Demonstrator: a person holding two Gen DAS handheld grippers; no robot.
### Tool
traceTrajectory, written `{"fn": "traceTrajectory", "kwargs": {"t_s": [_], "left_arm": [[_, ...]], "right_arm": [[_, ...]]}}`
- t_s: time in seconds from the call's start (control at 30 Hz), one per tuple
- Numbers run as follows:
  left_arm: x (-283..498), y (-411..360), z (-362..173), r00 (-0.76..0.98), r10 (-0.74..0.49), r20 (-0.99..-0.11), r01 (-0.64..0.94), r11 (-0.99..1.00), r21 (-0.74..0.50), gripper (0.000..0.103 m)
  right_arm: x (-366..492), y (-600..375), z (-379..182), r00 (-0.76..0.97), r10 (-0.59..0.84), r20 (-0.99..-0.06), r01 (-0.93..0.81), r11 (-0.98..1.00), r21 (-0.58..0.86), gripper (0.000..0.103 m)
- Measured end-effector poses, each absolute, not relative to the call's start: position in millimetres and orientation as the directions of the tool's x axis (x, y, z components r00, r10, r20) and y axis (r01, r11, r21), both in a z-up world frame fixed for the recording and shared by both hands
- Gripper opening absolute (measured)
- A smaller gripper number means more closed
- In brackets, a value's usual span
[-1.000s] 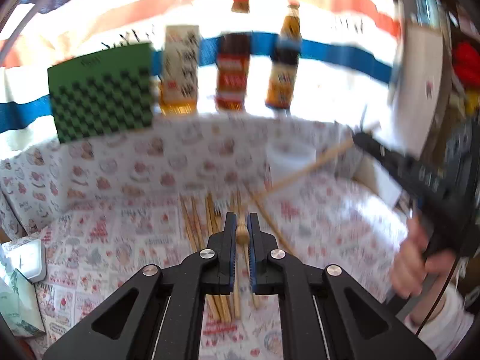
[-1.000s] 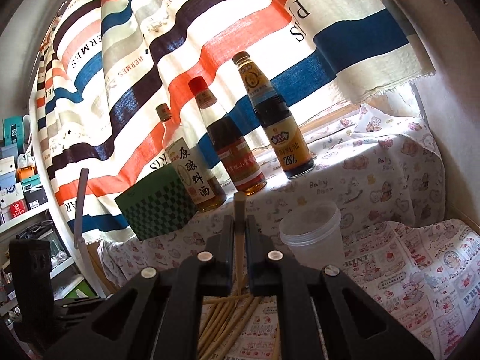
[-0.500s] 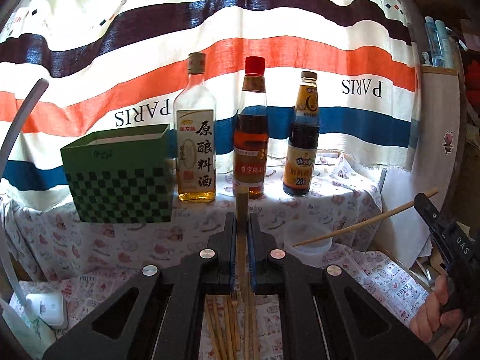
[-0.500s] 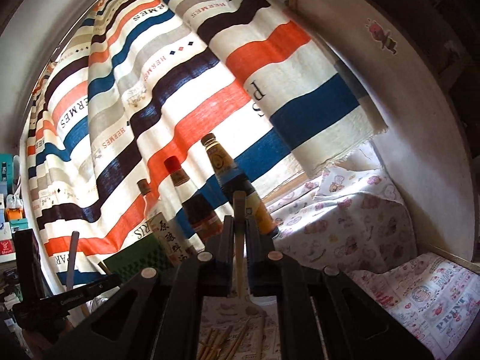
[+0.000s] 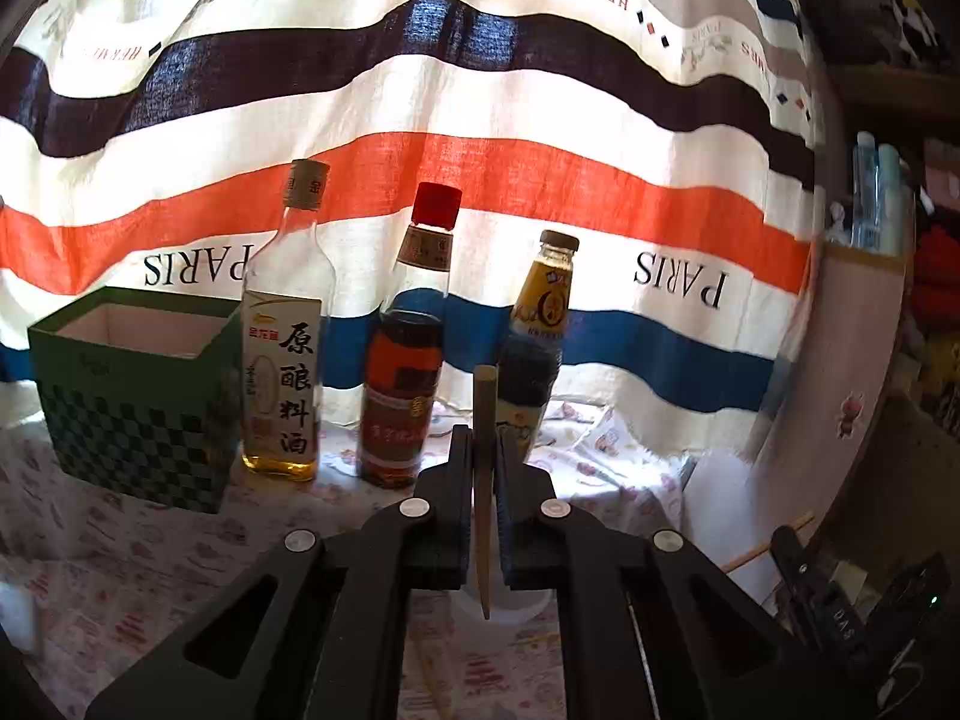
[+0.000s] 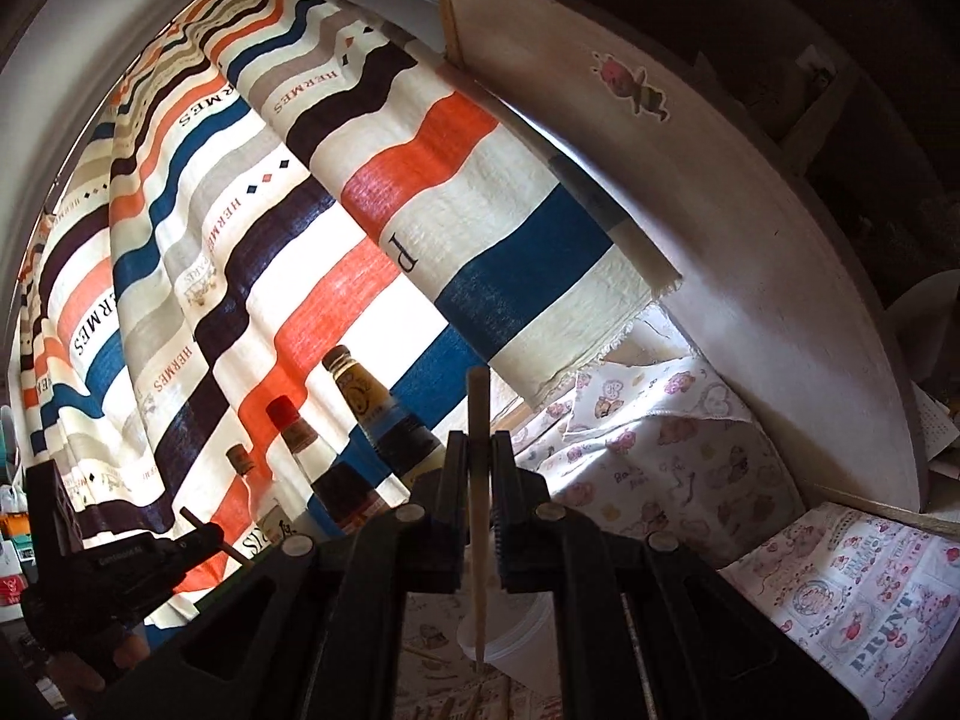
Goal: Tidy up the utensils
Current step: 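Carry both held chopsticks upright over the clear plastic cup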
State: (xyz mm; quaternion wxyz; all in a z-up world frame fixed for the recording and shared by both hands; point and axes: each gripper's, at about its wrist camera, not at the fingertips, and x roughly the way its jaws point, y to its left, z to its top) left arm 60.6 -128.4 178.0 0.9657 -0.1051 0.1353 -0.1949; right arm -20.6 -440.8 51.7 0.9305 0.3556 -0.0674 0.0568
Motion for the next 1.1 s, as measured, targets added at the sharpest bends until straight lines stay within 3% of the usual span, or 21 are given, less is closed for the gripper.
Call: {"fn": "traceTrajectory", "kwargs": {"t_s": [0.1, 0.27, 0.47, 0.8, 1.1], "left_arm": [[64, -128, 179, 0.879, -0.445, -0.169, 0.381, 0.871, -0.311, 0.006], [69, -138, 174, 0.912, -0.389, -0.127, 0.355, 0.906, -0.229, 0.006], [86, -150, 139, 0.912, -0.373, -0.168, 0.337, 0.918, -0.211, 0.006], [89, -173, 104, 0.855, -0.449, -0.259, 0.413, 0.892, -0.183, 0.007], [85, -168, 105, 0.867, -0.417, -0.272, 0.396, 0.909, -0.129, 0.007]], "right_arm": [[-20, -445, 50, 0.986, 0.035, 0.162, -0.136, 0.728, 0.672, 0.007], [-12, -448, 45, 0.989, 0.062, 0.133, -0.138, 0.703, 0.698, 0.007], [-11, -444, 44, 0.989, 0.074, 0.126, -0.141, 0.711, 0.689, 0.007], [-7, -444, 41, 0.991, 0.069, 0.115, -0.130, 0.693, 0.709, 0.007], [-10, -435, 86, 0.978, -0.014, 0.208, -0.128, 0.749, 0.650, 0.007]]}}
